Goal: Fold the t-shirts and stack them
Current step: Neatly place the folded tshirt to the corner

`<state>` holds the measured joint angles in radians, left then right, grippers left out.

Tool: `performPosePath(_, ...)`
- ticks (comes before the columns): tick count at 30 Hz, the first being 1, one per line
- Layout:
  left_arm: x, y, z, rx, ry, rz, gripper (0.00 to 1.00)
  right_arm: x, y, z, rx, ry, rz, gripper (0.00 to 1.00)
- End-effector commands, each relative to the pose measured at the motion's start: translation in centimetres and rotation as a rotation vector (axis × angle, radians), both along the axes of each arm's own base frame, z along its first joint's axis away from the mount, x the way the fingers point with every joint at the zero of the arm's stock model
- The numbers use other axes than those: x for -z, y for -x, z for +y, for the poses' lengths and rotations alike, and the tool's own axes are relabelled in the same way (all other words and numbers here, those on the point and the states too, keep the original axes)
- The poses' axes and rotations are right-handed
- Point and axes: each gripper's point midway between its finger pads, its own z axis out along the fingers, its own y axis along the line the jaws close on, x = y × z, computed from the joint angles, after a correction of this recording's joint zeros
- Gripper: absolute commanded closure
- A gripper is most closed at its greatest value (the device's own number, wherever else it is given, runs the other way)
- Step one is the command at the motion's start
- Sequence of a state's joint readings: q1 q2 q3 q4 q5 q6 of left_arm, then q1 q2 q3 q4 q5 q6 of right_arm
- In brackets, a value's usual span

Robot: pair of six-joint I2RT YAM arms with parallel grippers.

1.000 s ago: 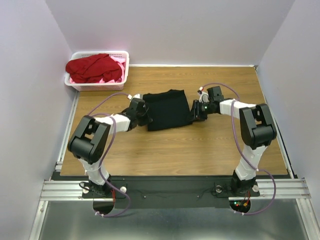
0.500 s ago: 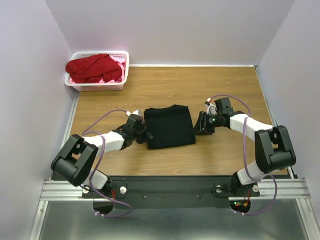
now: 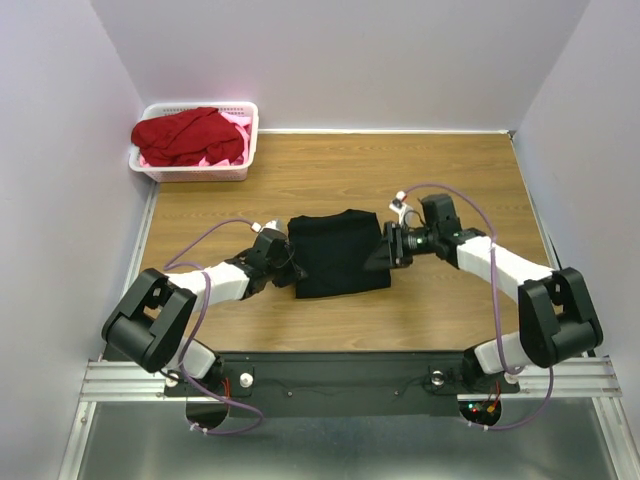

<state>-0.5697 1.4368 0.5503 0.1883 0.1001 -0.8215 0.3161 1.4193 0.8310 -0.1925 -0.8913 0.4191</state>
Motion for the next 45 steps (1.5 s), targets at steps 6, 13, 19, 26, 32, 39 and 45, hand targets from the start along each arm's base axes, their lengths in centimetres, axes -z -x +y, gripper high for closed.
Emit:
performPosePath(6, 2.7, 1.6, 2.5, -0.059, -0.101, 0.072, 1.00, 7.9, -0.4, -1.6, 0.026, 0.018, 0.015, 0.63)
performPosePath(13, 3.2, 1.8, 3.0, -0.074, -0.117, 0.076, 1.00, 8.7, -2.9, -4.7, 0.220, 0.025, 0.043, 0.64)
performPosePath(19, 0.2, 1.0, 2.5, -0.072, -0.081, 0.016, 0.93, 2.8, -4.3, -4.2, 0.237, -0.003, -0.056, 0.55)
performPosePath(26, -3.2, -0.4, 3.4, -0.105, -0.119, -0.062, 0.45, -5.1, -10.1, -0.6, 0.153, -0.093, -0.219, 0.51)
performPosePath(32, -6.3, -1.0, 4.1, -0.127, -0.126, -0.135, 0.28, -6.5, -11.5, 4.6, 0.017, -0.135, -0.248, 0.50)
performPosePath(39, -7.5, -3.0, 5.0, -0.072, -0.167, -0.195, 0.38, -1.9, -13.7, 7.7, -0.009, -0.096, -0.171, 0.50)
performPosePath(45, -9.7, -8.0, 4.2, -0.016, -0.125, -0.294, 0.49, 1.6, -16.5, 7.8, 0.013, -0.063, -0.139, 0.51)
